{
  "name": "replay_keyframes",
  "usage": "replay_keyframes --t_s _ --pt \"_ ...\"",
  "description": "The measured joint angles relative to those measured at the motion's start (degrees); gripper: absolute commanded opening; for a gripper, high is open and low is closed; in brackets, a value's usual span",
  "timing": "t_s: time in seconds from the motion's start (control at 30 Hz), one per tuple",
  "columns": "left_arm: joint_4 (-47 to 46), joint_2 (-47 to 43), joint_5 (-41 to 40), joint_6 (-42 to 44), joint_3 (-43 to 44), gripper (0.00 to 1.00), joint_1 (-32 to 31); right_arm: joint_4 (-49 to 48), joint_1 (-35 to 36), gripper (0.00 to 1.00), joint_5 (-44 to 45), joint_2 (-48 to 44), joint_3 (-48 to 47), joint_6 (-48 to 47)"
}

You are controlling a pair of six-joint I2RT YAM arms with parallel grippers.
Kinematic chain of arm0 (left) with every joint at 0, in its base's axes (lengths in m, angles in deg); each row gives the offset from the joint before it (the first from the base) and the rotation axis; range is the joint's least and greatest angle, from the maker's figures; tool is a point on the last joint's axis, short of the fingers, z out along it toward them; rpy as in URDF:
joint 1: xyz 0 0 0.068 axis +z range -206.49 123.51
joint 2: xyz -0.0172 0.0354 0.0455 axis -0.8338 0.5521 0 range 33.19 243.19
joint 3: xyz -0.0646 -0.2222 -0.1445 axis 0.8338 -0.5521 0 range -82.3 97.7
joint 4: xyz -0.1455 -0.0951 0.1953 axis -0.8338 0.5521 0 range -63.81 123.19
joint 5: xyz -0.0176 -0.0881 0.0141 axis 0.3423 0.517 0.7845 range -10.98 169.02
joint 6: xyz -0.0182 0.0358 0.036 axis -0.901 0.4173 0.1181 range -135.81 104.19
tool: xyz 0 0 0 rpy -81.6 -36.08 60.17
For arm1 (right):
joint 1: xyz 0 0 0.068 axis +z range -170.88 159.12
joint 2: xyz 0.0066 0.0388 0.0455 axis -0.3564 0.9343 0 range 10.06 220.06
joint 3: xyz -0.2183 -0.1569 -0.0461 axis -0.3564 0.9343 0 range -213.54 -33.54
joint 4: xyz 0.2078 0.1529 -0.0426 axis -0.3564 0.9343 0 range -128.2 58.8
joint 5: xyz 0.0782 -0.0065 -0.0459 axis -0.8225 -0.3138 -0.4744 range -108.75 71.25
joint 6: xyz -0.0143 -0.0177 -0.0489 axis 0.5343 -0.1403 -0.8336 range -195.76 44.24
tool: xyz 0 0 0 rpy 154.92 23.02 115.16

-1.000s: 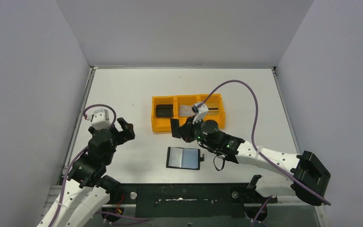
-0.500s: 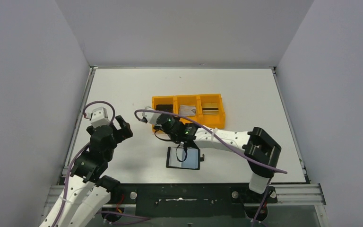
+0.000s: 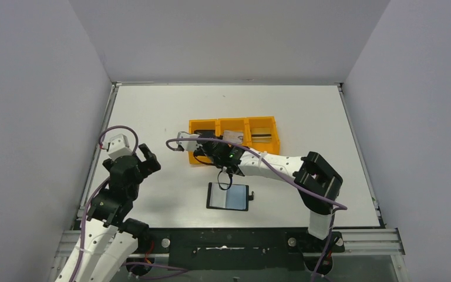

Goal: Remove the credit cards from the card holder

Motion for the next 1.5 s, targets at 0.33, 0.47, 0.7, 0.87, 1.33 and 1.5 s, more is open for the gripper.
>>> replay_keyframes --t_s 0.33,0.47,0.7,0.87,1.33,1.5 --pt "0.68 -2.80 -1.55 -0.26 0.11 0.92 1.31 -1.20 -2.19 0.00 -4.20 4.72 -5.18 -2.38" --pt "0.81 -3.06 -1.84 -0.31 0.11 0.92 1.42 -0.98 -2.95 0.00 -5.84 6.36 -5.64 -2.80" --pt "0.92 -3.08 -1.95 -0.35 0.11 0.92 1.84 -0.81 -3.85 0.00 -6.64 10.84 -10.16 -2.97" --pt "1.03 -3.17 -1.95 -0.37 0.11 0.92 1.99 -0.76 -3.98 0.00 -5.77 14.60 -12.66 -3.39" --pt "1.03 -3.39 -1.79 -0.35 0.11 0.92 2.34 -0.55 -5.01 0.02 -3.50 18.47 -15.37 -6.29" --pt "1.01 -3.56 -1.70 -0.35 0.11 0.92 2.34 -0.81 -5.35 0.04 -3.06 19.56 -16.11 -6.75"
